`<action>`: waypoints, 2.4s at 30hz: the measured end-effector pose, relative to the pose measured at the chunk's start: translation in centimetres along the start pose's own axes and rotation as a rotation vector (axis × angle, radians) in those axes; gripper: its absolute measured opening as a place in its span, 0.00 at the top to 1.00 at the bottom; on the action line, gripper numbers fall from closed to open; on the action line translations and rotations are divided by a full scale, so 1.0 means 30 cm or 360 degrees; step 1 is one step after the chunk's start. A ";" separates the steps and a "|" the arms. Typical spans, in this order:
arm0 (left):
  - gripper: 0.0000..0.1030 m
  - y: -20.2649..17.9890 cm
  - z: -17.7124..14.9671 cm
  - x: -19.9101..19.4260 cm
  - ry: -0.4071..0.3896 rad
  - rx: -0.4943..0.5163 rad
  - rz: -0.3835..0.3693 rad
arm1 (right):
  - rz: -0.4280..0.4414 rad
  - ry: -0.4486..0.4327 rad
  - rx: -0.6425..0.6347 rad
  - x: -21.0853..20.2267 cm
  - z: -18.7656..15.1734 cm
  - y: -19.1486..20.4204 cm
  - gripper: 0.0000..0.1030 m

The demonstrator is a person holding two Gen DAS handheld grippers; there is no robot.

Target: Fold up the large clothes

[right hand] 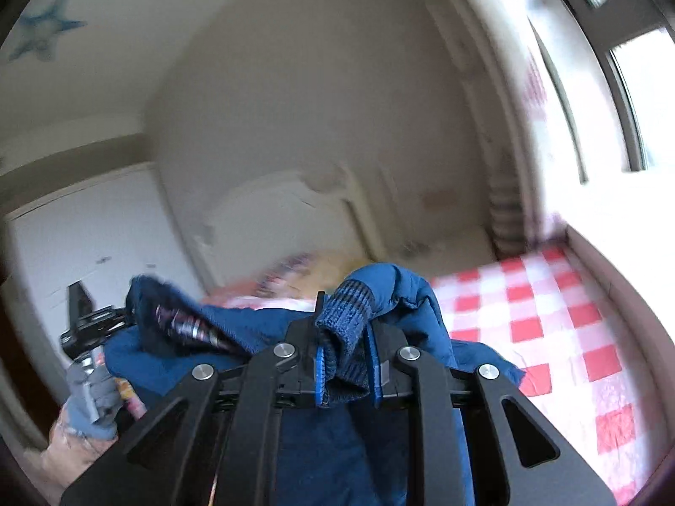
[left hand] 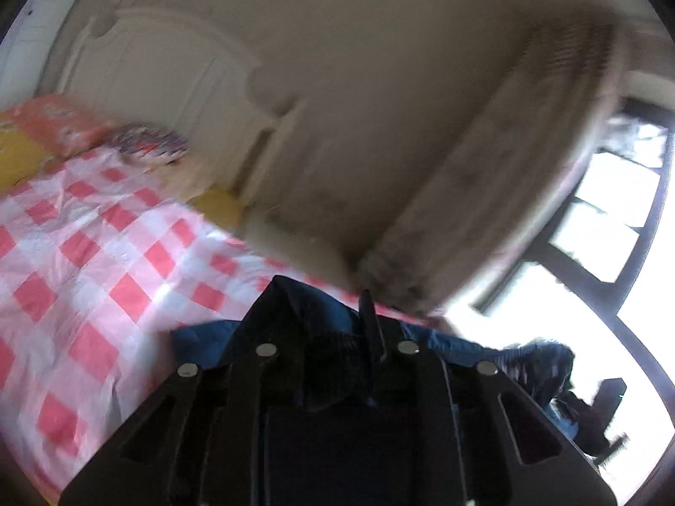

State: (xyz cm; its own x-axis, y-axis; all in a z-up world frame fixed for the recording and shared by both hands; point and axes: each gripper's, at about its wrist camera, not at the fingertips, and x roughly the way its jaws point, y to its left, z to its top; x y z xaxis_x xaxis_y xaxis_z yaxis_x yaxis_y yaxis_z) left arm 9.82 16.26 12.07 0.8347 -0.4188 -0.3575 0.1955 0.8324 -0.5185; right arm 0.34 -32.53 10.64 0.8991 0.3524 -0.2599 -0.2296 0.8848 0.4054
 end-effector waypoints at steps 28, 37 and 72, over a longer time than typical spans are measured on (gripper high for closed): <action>0.62 0.344 -0.135 0.905 0.0961 0.0422 0.0311 | -0.0151 0.0862 0.0013 0.685 -0.152 -0.447 0.53; 0.91 0.104 0.055 0.634 0.0560 0.0533 0.0200 | -0.0095 0.0457 -0.0205 0.483 0.046 -0.225 0.80; 0.02 -0.219 -0.195 1.160 0.0717 0.0973 0.0731 | -0.0465 0.0812 -0.0300 1.047 -0.056 0.030 0.28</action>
State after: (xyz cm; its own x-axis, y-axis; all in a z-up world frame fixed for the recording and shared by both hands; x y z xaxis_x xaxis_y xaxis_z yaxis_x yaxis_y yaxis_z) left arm 34.58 -5.91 -1.52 0.6417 0.0088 -0.7669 0.2391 0.9478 0.2109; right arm 27.75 -20.17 1.38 0.6538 0.1473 -0.7422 -0.1046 0.9890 0.1042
